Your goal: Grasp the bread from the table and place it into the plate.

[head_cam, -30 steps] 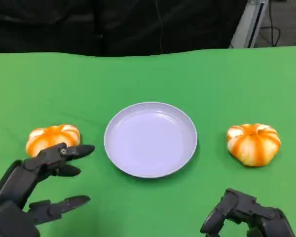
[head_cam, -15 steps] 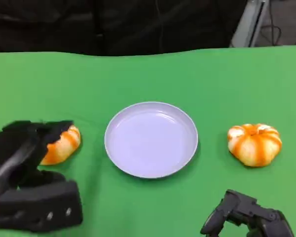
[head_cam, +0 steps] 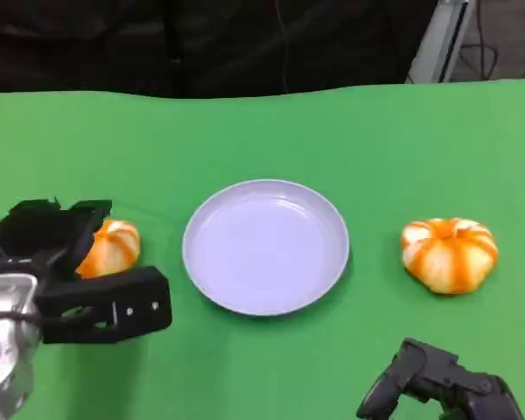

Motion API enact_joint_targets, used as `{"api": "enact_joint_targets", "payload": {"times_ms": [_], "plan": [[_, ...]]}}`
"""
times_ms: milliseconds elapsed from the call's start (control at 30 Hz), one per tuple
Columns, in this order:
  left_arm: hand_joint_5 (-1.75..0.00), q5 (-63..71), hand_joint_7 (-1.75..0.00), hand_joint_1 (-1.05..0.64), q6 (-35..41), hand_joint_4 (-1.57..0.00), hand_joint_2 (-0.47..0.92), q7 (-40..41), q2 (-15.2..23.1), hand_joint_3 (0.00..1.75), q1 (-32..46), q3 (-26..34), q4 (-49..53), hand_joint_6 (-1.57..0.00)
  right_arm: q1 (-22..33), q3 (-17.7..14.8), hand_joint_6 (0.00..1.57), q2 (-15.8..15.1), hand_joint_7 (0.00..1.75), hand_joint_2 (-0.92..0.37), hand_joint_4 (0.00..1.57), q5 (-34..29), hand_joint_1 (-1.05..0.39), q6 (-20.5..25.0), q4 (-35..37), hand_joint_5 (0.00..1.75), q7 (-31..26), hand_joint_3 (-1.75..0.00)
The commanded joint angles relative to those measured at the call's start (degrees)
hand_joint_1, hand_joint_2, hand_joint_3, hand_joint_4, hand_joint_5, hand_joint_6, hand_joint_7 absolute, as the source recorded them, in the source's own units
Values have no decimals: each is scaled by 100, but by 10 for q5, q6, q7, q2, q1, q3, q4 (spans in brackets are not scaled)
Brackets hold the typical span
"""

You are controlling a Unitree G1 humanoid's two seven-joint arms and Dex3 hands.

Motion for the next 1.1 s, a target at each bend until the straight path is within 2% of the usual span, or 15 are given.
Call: {"api": "enact_joint_targets", "payload": {"times_ms": [33,767,800,833,900,1067,1100], "plan": [[-23,-6,0,-58,4,-9,92,19,7,2,-17,-11,23,-24,1,-3,81,-3,130,-31,75,1,-8,3,-4,157,-2,-133],[-23,-23,0,-58,11,-9,92,28,16,1,-22,-29,27,-24,1,-3,81,-3,129,-31,75,1,-8,3,-4,157,-2,-134],[-23,-32,0,-58,1,-9,92,21,-8,1,-62,-40,128,-24,3,0,81,-1,129,-31,75,-4,-8,0,-5,157,-4,-134],[-20,-39,-1,-53,-8,-19,92,17,-26,1,-93,-49,207,-30,4,1,81,0,129,-31,76,-7,-8,-2,-5,157,-5,-134],[-14,-48,0,-50,-22,-26,92,19,-46,1,-132,-60,302,-34,5,3,81,1,129,-30,76,-11,-8,-4,-5,157,-7,-134],[-10,-64,0,-49,-47,-29,92,47,-54,0,-166,-75,374,-35,6,2,82,3,129,-30,76,-13,-8,-4,-5,156,-7,-135],[-10,-72,0,-49,-78,-29,92,66,-50,0,-161,-74,382,-35,5,2,82,3,128,-30,76,-12,-8,-1,-6,156,-6,-135]]}}
